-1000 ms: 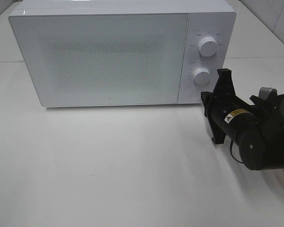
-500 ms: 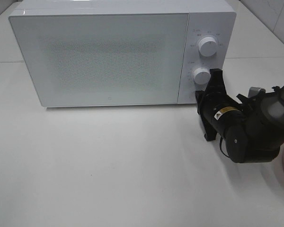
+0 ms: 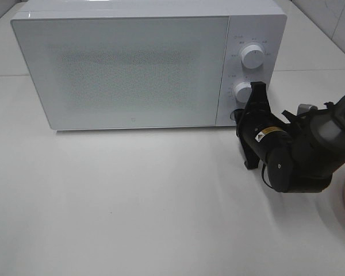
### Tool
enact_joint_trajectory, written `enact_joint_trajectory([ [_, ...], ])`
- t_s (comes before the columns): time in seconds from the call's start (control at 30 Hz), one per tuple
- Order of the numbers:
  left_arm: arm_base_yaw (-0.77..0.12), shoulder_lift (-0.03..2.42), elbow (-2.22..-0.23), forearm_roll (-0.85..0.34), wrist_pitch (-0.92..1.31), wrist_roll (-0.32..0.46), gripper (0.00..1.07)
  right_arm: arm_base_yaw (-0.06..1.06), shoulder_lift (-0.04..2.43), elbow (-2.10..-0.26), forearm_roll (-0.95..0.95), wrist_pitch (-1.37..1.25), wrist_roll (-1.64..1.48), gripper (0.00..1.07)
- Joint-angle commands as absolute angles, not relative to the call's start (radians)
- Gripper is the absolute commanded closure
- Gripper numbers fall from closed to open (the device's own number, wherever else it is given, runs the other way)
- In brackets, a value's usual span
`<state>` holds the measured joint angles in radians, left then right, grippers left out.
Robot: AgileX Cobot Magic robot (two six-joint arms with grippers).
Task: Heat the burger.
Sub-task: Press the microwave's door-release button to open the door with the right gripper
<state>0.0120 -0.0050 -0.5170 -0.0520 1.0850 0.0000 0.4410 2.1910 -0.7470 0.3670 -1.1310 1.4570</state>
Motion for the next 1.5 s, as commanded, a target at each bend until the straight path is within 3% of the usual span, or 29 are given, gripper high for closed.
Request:
enact_joint_trajectory([
  [0.03,0.013,-0.009,-0.517,-0.057,1.070,0.006,0.17,0.430,2.202,-0.804,0.398,-1.183,1.446,1.07],
  [0.47,0.013,-0.009,-0.517,-0.057,1.070,0.006,0.17,0.430,2.202,-0.934,0.475,-1.199,1.418,1.07],
  [1.5,0.013,-0.009,-0.517,-0.057,1.070,0.006,0.17,0.430,2.092,-0.847,0.414,-1.025,1.384,1.07],
])
